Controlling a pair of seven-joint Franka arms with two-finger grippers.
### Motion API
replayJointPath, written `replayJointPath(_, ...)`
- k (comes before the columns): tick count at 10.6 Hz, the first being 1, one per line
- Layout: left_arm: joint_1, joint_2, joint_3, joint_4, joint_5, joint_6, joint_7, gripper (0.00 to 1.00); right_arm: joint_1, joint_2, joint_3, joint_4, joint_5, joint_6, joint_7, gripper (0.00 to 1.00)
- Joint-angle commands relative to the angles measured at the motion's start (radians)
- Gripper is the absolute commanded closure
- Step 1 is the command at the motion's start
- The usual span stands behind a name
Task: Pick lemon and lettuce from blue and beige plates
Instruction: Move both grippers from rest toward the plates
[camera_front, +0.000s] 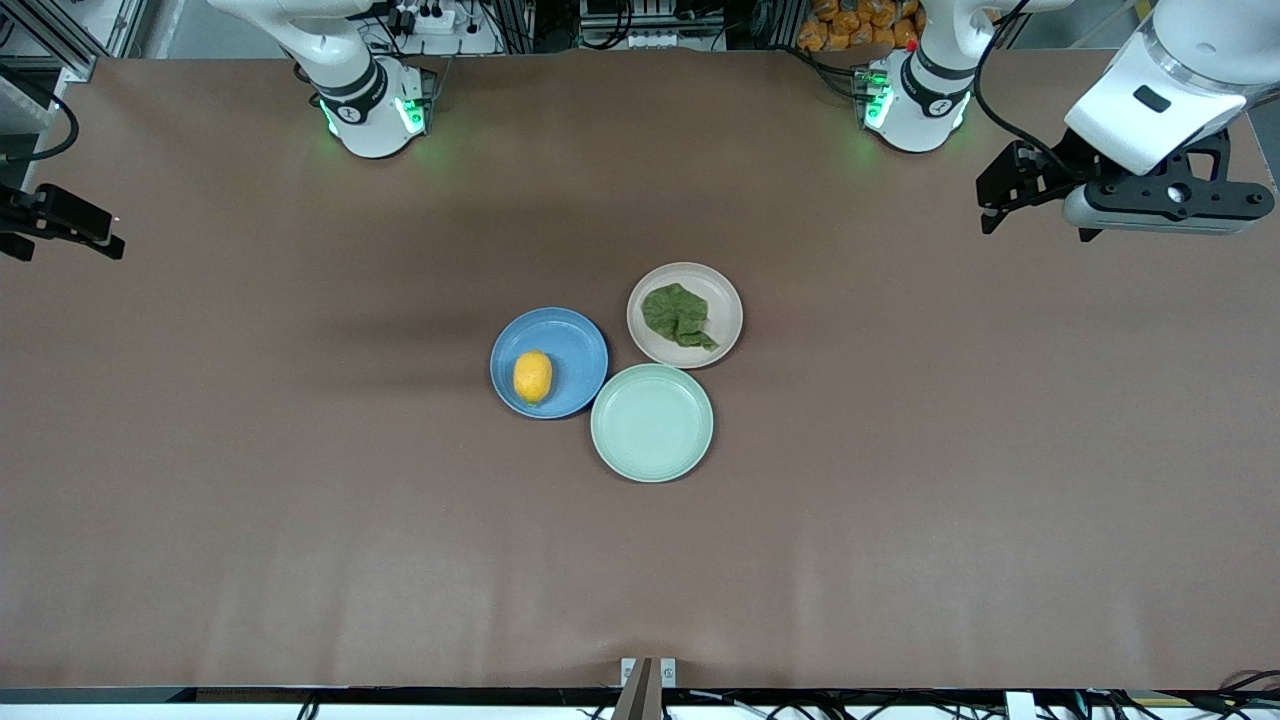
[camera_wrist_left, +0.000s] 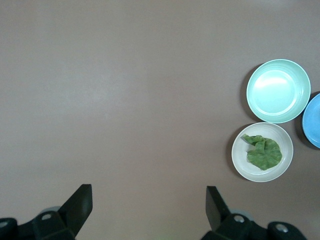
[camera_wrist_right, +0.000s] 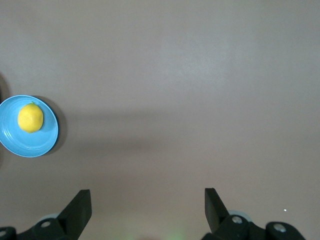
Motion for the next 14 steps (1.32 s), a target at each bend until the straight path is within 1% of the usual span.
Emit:
replayJointPath(1, -0.001, -0.007, 0.003, 0.002, -0.014, -0.016, 0.021, 0.00, -0.007, 0.008, 0.003, 0.018, -0.004, -0.014, -0.002, 0.00)
replayJointPath(8, -0.007, 0.005, 0.002, 0.001, -0.017, -0.016, 0.010, 0.00, -0.002, 0.008, 0.003, 0.018, -0.003, -0.028, -0.002, 0.00)
replayJointPath(10, -0.010, 0.007, -0.024, -0.002, -0.019, -0.016, 0.009, 0.00, -0.002, 0.008, 0.003, 0.016, -0.003, -0.031, -0.002, 0.00)
replayJointPath(12, -0.025, 0.016, -0.034, -0.005, -0.019, -0.016, 0.009, 0.00, -0.002, 0.008, 0.003, 0.016, -0.001, -0.032, -0.002, 0.00)
replayJointPath(14, -0.038, 0.031, -0.070, -0.012, -0.019, -0.017, 0.004, 0.00, 0.001, 0.008, 0.004, 0.016, -0.001, -0.037, -0.002, 0.00)
